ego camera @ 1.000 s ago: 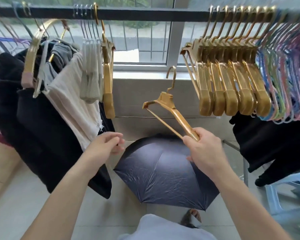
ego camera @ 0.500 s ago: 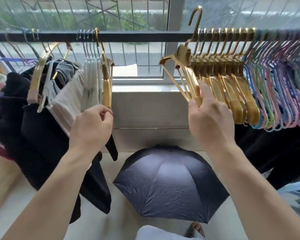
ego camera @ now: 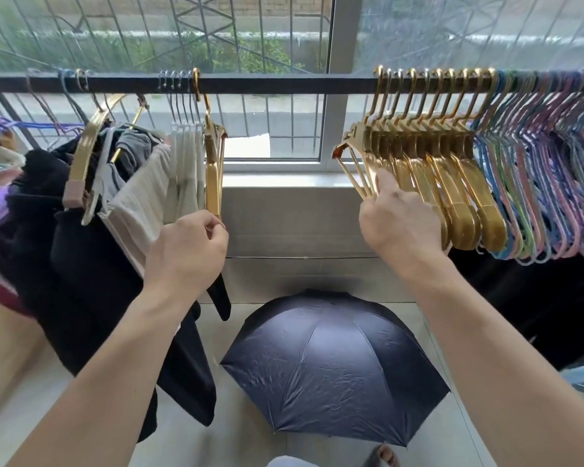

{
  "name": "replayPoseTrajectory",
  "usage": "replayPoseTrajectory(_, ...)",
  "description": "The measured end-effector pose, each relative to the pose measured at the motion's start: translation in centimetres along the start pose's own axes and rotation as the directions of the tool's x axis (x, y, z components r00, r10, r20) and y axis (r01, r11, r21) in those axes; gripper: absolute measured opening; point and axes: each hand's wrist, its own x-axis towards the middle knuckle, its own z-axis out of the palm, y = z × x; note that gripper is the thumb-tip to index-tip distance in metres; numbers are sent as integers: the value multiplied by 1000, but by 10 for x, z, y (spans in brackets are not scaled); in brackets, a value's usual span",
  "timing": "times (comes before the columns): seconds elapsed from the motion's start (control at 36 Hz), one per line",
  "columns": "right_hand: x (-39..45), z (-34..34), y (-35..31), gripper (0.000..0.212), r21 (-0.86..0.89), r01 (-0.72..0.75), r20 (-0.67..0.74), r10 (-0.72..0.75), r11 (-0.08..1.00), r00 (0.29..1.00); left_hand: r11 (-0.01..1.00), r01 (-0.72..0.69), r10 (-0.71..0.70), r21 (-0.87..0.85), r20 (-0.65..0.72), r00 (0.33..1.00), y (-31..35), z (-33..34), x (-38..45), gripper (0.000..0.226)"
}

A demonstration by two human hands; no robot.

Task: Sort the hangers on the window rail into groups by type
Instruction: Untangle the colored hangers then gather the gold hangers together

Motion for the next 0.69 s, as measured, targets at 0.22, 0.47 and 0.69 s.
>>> replayPoseTrajectory(0.22,8,-19,-15,68,-264,16,271,58,964,961,984,-93,84,150,67,994,13,-12,18,21)
replayPoseTrajectory(0.47,18,-38,-17,81,-434,224,392,-41,872,919,807,-211,93,552,235,968,31,-23,60,18)
replayPoseTrajectory(0.69,40,-88,-51,48,-490,470,389,-298,734,872,638,-88,-65,765,168,984,24,4,53,57)
